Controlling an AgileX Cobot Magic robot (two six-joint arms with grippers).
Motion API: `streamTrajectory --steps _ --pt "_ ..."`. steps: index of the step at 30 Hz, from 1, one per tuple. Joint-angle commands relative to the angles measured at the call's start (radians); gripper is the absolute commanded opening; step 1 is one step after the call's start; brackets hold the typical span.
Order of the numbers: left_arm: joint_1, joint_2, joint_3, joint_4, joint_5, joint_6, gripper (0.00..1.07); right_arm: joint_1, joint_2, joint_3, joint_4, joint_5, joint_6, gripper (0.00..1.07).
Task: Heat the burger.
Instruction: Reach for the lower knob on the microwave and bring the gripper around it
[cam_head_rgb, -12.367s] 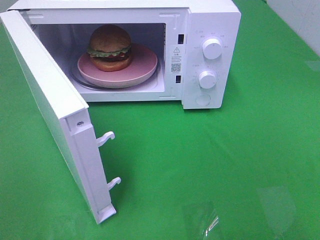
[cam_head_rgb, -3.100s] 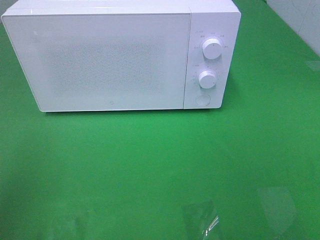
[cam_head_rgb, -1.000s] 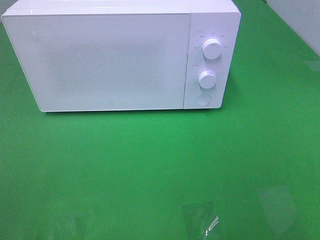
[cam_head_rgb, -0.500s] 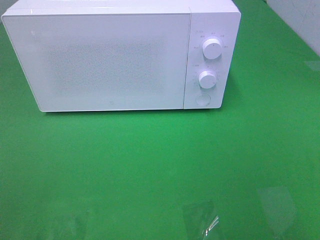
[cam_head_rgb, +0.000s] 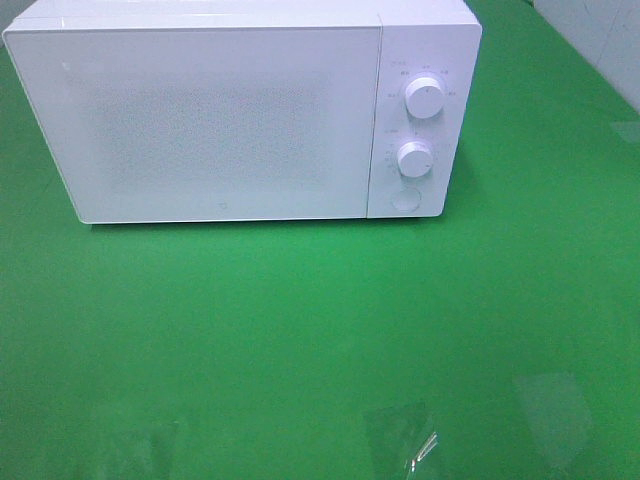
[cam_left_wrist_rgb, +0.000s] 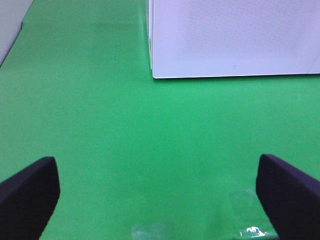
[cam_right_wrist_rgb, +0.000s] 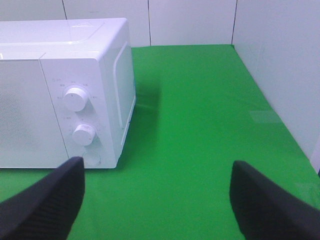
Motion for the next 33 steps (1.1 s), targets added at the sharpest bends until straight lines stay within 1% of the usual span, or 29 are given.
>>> streamTrajectory --steps 1,2,3,4,5,6,7,8,9,10,12,13,14,15,16,19,20,21,22,23,25,26,27,28,29,30,31,33 --pt "-0.004 -0.006 0.003 -0.006 -0.010 -0.004 1.01 -0.005 0.062 0.041 -0.008 -0.138 -0.003 0.77" --pt "-0.004 -0.006 0.003 -0.006 -0.010 -0.004 1.01 -0.005 0.062 0.041 -0.008 -0.138 -0.003 0.77" --pt "-0.004 -0.006 0.003 -0.006 -0.010 -0.004 1.01 -0.005 0.104 0.058 -0.008 -0.191 -0.003 0.76" --pt "-0.004 -0.006 0.003 -0.006 -0.010 -0.004 1.01 -0.005 0.104 0.058 -0.008 -0.191 -0.003 0.76" --pt "-0.004 -0.006 0.003 -0.006 -0.010 -0.004 1.01 -0.005 0.153 0.070 -0.008 -0.241 -0.003 0.76" --pt "-0.004 -0.006 0.003 -0.006 -0.010 -0.004 1.01 -0.005 0.153 0.070 -0.008 -0.241 -0.003 0.76" --pt "-0.004 -0.006 0.003 -0.006 -0.010 -0.004 1.01 -0.005 0.203 0.087 -0.008 -0.299 0.000 0.76" --pt "-0.004 -0.006 0.003 -0.006 -0.010 -0.004 1.01 -0.005 0.203 0.087 -0.008 -0.299 0.000 0.76" --pt "-0.004 -0.006 0.003 -0.006 -0.010 -0.004 1.01 -0.005 0.250 0.102 -0.008 -0.355 0.000 0.76" --pt "-0.004 -0.006 0.003 -0.006 -0.010 -0.004 1.01 -0.005 0.250 0.102 -0.008 -0.355 0.000 0.76" --pt "-0.004 -0.006 0.003 -0.006 -0.010 -0.004 1.01 -0.005 0.349 0.119 -0.008 -0.484 0.009 0.76" --pt "-0.004 -0.006 0.003 -0.006 -0.010 -0.004 1.01 -0.005 0.349 0.119 -0.008 -0.484 0.009 0.76" --pt "-0.004 -0.006 0.003 -0.006 -0.010 -0.004 1.01 -0.005 0.404 0.121 -0.008 -0.541 0.012 0.76" --pt "-0.004 -0.006 0.003 -0.006 -0.010 -0.004 1.01 -0.005 0.404 0.121 -0.008 -0.541 0.012 0.76" --pt "-0.004 -0.006 0.003 -0.006 -0.010 -0.004 1.01 -0.005 0.452 0.121 -0.008 -0.603 0.016 0.76" --pt "-0.004 -0.006 0.003 -0.006 -0.010 -0.004 1.01 -0.005 0.479 0.121 -0.008 -0.638 0.021 0.76" --pt "-0.004 -0.006 0.003 -0.006 -0.010 -0.004 1.01 -0.005 0.527 0.121 -0.008 -0.702 0.033 0.76" --pt "-0.004 -0.006 0.003 -0.006 -0.010 -0.004 1.01 -0.005 0.527 0.121 -0.008 -0.702 0.033 0.76" --pt "-0.004 -0.006 0.003 -0.006 -0.010 -0.004 1.01 -0.005 0.582 0.121 -0.008 -0.774 0.037 0.76" --pt "-0.004 -0.006 0.003 -0.006 -0.010 -0.004 1.01 -0.005 0.582 0.121 -0.008 -0.774 0.037 0.76" --pt "-0.004 -0.006 0.003 -0.006 -0.010 -0.004 1.01 -0.006 0.691 0.121 -0.009 -0.897 0.019 0.76" --pt "-0.004 -0.006 0.003 -0.006 -0.010 -0.004 1.01 -0.006 0.691 0.121 -0.009 -0.897 0.019 0.76" --pt "-0.004 -0.006 0.003 -0.006 -0.010 -0.004 1.01 -0.006 0.744 0.121 -0.009 -0.956 0.011 0.76" --pt "-0.004 -0.006 0.003 -0.006 -0.010 -0.004 1.01 -0.006 0.744 0.121 -0.009 -0.956 0.011 0.76" --pt "-0.004 -0.006 0.003 -0.006 -0.010 -0.004 1.01 -0.006 0.802 0.121 -0.008 -1.013 0.000 0.76" --pt "-0.004 -0.006 0.003 -0.006 -0.010 -0.004 1.01 -0.006 0.802 0.121 -0.008 -1.013 0.000 0.76" --pt "-0.004 -0.006 0.003 -0.006 -0.010 -0.004 1.01 -0.006 0.858 0.121 0.008 -1.067 -0.018 0.76" --pt "-0.004 -0.006 0.003 -0.006 -0.010 -0.004 1.01 -0.004 0.878 0.121 0.017 -1.087 -0.030 0.76"
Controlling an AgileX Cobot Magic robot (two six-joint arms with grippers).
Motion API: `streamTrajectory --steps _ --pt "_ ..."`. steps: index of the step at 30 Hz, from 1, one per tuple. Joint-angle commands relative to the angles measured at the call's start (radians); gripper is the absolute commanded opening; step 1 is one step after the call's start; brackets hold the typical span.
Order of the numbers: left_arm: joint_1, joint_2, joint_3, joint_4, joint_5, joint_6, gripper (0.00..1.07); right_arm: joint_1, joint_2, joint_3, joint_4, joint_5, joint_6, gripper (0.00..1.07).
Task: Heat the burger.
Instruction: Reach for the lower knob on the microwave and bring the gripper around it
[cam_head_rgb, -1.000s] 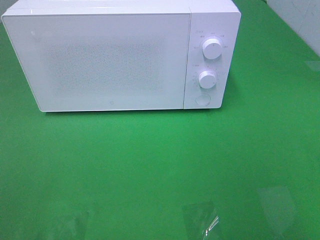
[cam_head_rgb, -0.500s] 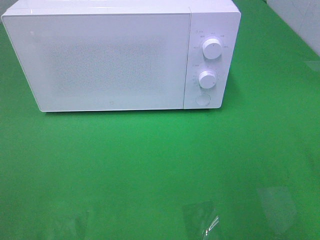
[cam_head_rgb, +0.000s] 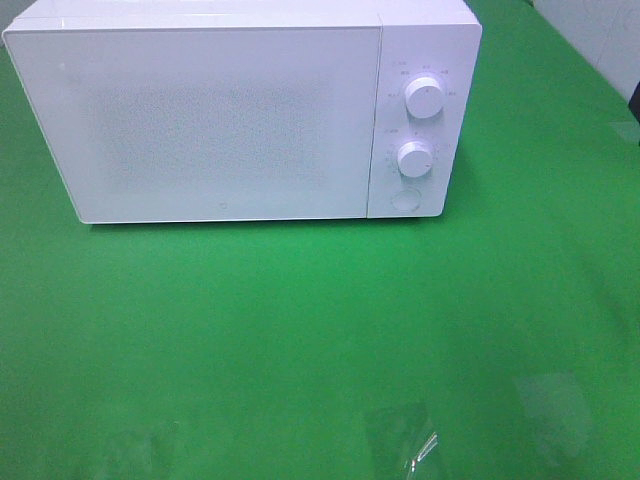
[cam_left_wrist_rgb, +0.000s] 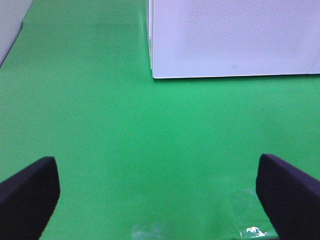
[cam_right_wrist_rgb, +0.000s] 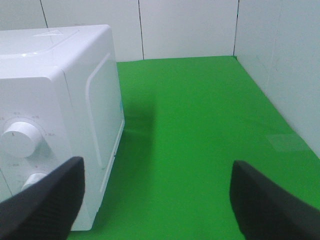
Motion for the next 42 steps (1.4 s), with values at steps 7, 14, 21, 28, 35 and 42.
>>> streamTrajectory --steps 7,14,21,28,35,42 --pt "-0.004 -0.006 0.003 -0.006 -0.009 -0.004 1.01 0.063 0.159 0.003 0.180 -0.223 -0.186 0.76" --pt "-0.004 -0.006 0.003 -0.006 -0.009 -0.004 1.01 0.357 0.339 0.003 0.462 -0.476 -0.427 0.76" --pt "-0.004 -0.006 0.003 -0.006 -0.009 -0.004 1.01 0.581 0.506 0.000 0.661 -0.672 -0.425 0.76" --pt "-0.004 -0.006 0.003 -0.006 -0.009 -0.004 1.01 0.726 0.601 -0.033 0.824 -0.734 -0.415 0.76" --pt "-0.004 -0.006 0.003 -0.006 -0.009 -0.004 1.01 0.785 0.695 -0.120 0.835 -0.737 -0.415 0.76" --pt "-0.004 -0.006 0.003 -0.006 -0.009 -0.004 1.01 0.784 0.756 -0.194 0.836 -0.772 -0.415 0.76"
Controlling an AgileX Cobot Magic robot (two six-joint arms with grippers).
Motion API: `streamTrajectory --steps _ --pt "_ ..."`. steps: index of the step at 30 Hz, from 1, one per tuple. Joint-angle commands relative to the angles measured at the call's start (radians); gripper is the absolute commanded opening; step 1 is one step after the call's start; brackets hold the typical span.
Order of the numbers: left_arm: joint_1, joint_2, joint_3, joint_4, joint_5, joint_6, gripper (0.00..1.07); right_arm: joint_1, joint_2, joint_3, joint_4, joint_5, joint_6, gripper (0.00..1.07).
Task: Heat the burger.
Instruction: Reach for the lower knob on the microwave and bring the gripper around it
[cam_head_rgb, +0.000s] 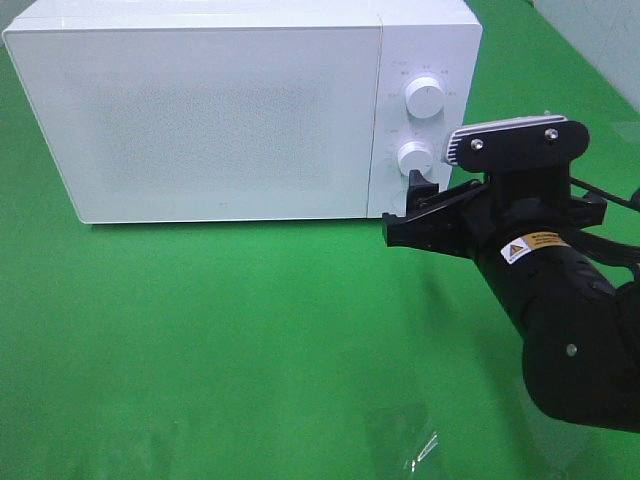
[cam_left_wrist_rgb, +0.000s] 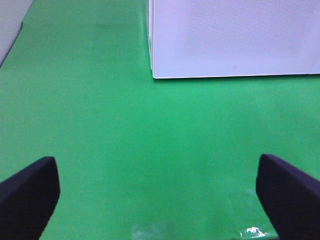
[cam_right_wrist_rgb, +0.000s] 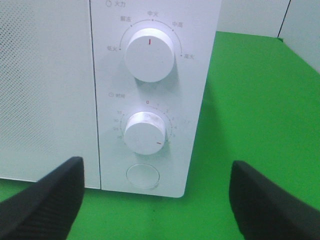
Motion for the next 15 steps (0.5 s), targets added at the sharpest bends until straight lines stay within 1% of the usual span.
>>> streamTrajectory --steps 1,6,8,9,10,11,12,15 --pt "-0.004 -0.006 0.003 -0.006 -0.009 -0.004 1.01 0.000 0.031 -0.042 0.005 -0.146 0.000 0.76" --pt "-0.004 -0.006 0.003 -0.006 -0.009 -0.004 1.01 -0.012 0.063 -0.067 0.006 -0.148 0.000 0.76" --pt "-0.004 -0.006 0.003 -0.006 -0.009 -0.004 1.01 -0.028 0.085 -0.086 0.004 -0.146 0.007 0.76" --pt "-0.004 -0.006 0.003 -0.006 -0.009 -0.004 1.01 -0.052 0.104 -0.104 0.004 -0.146 0.024 0.76" --pt "-0.004 -0.006 0.003 -0.006 -0.009 -0.004 1.01 -0.052 0.104 -0.104 0.004 -0.146 0.024 0.76" --pt "-0.004 -0.006 0.003 -0.006 -0.009 -0.004 1.01 -0.075 0.123 -0.127 0.003 -0.141 0.044 0.76" --pt "-0.004 -0.006 0.003 -0.006 -0.009 -0.004 1.01 -0.075 0.123 -0.127 0.003 -0.141 0.044 0.76" --pt "-0.004 -0.006 0.003 -0.006 -0.009 -0.004 1.01 -0.108 0.162 -0.167 -0.021 -0.140 0.052 0.76"
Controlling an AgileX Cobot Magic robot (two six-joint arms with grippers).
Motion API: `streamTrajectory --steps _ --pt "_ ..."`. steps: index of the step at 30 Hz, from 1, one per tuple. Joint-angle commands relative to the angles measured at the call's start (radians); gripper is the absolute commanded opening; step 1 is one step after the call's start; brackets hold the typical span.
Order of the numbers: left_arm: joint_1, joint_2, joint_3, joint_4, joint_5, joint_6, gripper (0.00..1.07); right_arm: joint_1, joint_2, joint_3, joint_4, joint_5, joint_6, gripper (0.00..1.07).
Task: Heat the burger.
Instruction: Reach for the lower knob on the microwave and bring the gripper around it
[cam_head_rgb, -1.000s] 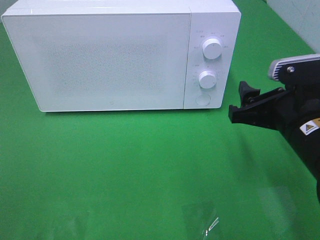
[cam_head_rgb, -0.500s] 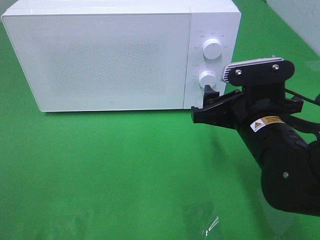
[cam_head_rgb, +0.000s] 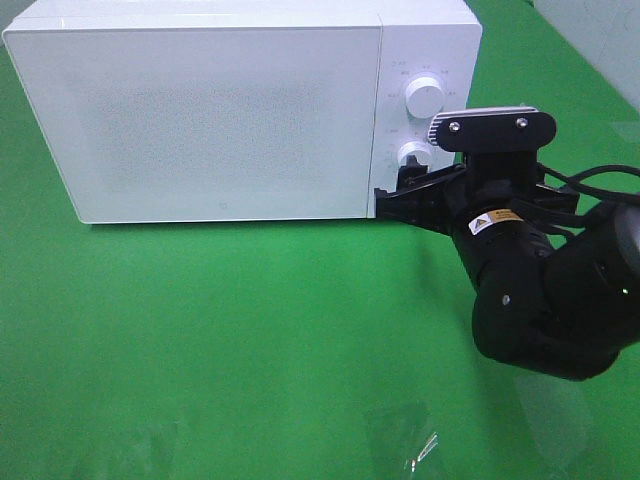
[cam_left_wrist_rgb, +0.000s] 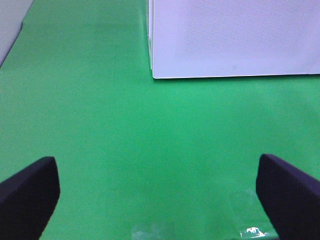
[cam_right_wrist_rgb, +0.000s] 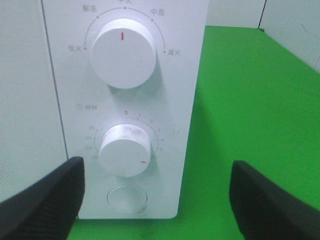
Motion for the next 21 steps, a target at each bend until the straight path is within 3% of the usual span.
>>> streamTrajectory --steps 1,21 --pt "-0.004 -0.006 0.003 -0.006 -0.009 -0.004 1.01 -0.036 0.038 -0.051 -0.036 -0.137 0.011 0.76" --pt "-0.004 -0.006 0.003 -0.006 -0.009 -0.004 1.01 -0.064 0.197 -0.205 -0.080 -0.114 0.011 0.76"
